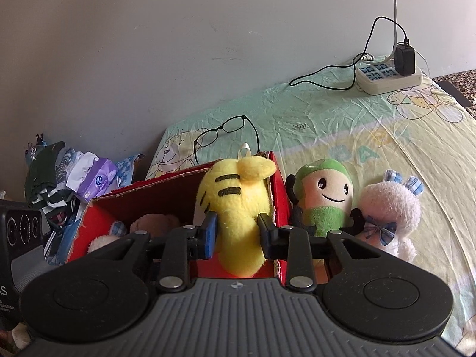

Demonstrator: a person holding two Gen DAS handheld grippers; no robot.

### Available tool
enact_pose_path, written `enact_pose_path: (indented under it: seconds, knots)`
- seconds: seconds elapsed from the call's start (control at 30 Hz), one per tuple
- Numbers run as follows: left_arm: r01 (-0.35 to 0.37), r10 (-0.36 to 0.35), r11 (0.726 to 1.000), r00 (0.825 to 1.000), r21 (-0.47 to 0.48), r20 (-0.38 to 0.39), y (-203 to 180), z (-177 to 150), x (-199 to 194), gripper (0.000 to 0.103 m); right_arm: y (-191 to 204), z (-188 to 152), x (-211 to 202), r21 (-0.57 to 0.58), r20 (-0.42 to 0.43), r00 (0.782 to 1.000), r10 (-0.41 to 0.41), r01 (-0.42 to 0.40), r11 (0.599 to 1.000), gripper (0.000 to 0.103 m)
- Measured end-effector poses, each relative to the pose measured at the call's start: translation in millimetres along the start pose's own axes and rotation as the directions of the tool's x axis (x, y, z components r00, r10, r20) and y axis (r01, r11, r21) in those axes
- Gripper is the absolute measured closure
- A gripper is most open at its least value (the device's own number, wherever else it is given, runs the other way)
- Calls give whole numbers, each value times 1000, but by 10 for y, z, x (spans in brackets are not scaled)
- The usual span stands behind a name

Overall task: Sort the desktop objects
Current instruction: 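Lower the yellow tiger into the red box and open both tools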

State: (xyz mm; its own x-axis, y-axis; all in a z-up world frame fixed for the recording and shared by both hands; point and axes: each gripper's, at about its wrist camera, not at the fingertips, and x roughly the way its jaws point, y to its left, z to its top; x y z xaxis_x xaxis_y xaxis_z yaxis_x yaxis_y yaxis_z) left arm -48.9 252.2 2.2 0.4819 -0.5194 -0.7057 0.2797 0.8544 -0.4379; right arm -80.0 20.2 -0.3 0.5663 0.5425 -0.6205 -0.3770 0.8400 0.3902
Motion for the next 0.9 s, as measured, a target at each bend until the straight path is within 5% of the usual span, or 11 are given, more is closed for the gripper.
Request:
enact_pose_path:
  seconds: [0.9]
  knots:
    - [-107,107,994,994,15,34,-223,-48,-139,3,-229,-195,-199,150,12,993,118,-119,982,67]
